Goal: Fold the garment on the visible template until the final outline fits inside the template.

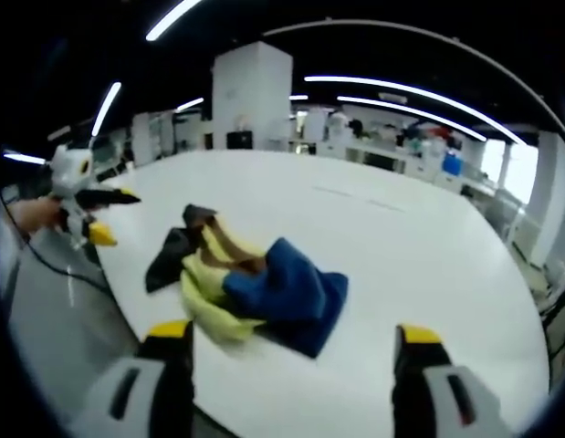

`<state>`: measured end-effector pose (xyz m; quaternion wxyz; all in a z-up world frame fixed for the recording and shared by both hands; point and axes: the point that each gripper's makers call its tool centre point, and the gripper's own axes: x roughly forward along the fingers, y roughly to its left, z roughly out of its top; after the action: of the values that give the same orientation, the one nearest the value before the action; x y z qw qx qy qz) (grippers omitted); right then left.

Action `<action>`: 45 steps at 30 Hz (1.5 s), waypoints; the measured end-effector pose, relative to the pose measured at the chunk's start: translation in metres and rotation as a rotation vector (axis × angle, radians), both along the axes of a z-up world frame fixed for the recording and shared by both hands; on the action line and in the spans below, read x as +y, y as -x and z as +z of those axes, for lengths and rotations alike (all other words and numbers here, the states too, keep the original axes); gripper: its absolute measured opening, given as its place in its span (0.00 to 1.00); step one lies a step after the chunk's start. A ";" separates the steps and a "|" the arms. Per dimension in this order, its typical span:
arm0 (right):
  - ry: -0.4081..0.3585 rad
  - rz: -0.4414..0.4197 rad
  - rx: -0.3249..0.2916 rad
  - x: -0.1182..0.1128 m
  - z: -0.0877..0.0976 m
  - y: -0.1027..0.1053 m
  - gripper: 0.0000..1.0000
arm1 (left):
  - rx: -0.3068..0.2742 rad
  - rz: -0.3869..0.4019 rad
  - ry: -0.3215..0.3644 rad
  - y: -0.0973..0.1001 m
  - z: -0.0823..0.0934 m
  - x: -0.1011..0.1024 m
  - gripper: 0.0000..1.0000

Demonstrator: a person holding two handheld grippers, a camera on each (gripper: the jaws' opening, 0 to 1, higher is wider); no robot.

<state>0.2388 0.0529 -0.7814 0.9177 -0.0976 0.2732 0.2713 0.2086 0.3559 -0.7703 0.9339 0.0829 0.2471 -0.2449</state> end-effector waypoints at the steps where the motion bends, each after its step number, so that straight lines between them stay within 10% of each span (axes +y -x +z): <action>1: -0.001 -0.001 -0.001 0.000 0.000 0.000 0.90 | 0.000 0.000 0.001 0.000 0.000 0.001 0.89; 22: -0.018 -0.048 -0.032 -0.008 0.011 -0.004 0.89 | 0.006 -0.022 -0.015 -0.001 0.001 -0.003 0.88; 33: -0.021 0.021 -0.004 -0.010 0.026 -0.023 0.68 | 0.067 -0.078 0.053 -0.029 0.004 -0.017 0.64; 38: -0.030 0.094 0.026 0.002 0.026 -0.023 0.50 | 0.033 -0.187 -0.118 -0.047 0.000 -0.017 0.55; 45: -0.055 0.197 0.091 0.028 0.018 -0.018 0.26 | 0.019 -0.284 -0.140 -0.067 0.001 -0.046 0.38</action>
<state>0.2570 0.0808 -0.7630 0.8757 -0.0862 0.2959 0.3717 0.2755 0.3102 -0.7697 0.8793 0.1796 0.2584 -0.3575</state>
